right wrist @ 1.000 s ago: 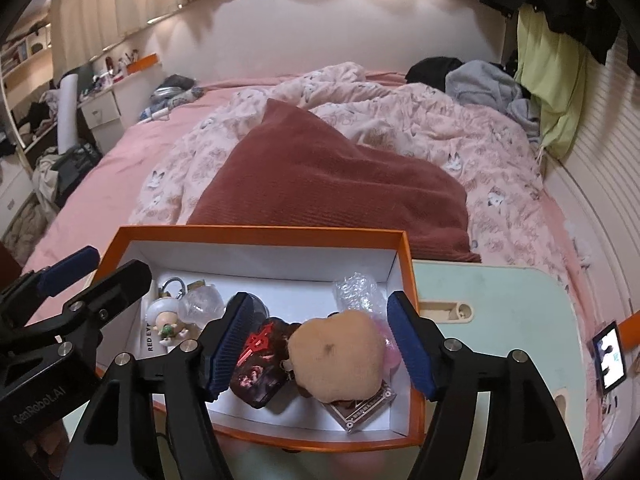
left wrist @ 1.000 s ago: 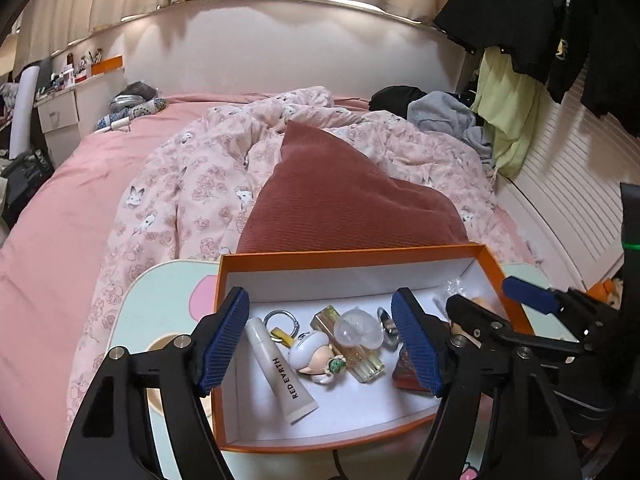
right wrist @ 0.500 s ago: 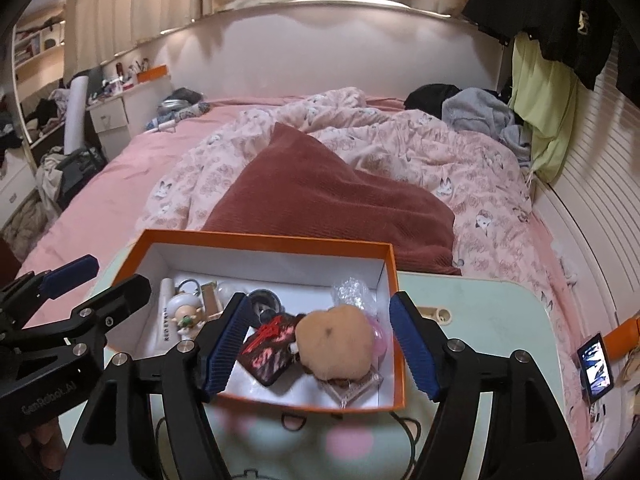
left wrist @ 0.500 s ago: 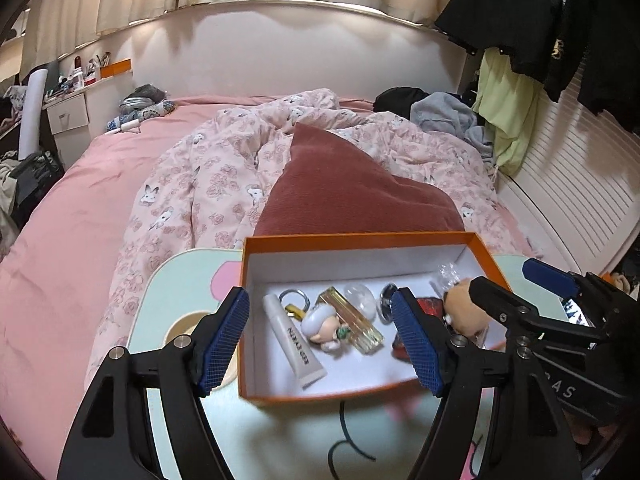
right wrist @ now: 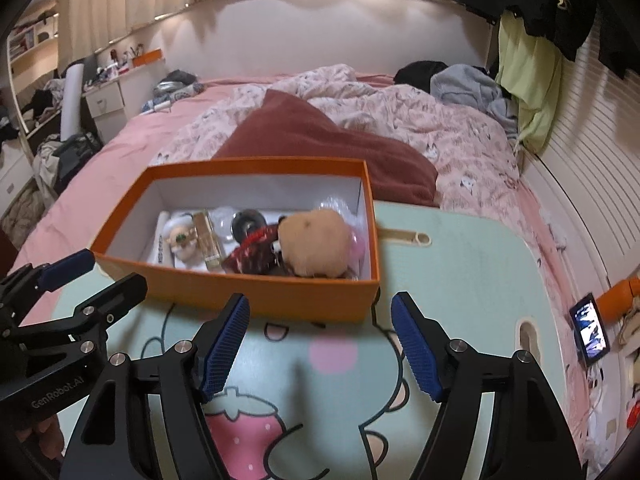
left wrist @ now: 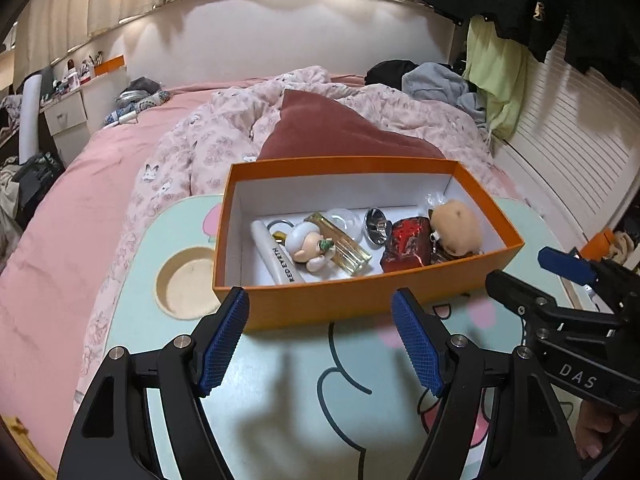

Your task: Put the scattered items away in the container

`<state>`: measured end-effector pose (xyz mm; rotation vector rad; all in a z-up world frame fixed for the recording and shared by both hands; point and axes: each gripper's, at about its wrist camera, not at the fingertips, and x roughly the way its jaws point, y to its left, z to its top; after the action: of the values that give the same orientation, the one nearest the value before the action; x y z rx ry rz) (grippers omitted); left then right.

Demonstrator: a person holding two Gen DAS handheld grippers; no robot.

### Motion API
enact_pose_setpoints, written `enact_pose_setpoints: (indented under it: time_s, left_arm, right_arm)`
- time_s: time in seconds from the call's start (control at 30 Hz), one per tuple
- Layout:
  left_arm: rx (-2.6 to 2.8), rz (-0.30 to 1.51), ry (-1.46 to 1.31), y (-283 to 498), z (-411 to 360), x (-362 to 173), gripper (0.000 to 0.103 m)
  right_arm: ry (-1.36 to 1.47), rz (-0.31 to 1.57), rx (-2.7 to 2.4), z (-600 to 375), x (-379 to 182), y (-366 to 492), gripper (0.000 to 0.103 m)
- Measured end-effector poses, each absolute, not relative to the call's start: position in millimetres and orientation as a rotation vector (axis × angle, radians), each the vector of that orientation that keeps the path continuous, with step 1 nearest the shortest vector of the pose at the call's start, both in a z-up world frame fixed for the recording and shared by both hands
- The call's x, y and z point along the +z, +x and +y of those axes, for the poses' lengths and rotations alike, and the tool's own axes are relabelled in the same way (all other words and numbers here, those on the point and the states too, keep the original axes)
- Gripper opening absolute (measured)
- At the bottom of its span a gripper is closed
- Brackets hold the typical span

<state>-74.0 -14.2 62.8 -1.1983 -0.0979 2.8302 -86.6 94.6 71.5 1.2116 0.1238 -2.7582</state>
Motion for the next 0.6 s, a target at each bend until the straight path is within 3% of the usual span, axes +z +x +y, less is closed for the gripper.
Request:
enact_pose_setpoints:
  time_s: [0.6]
  left_arm:
    - [2.864,-0.116,-1.240,-77.5,-25.5,55.5,0.074]
  right_arm:
    - [1.216,0.136,-2.743,91.8,67.1,-92.1,0.073]
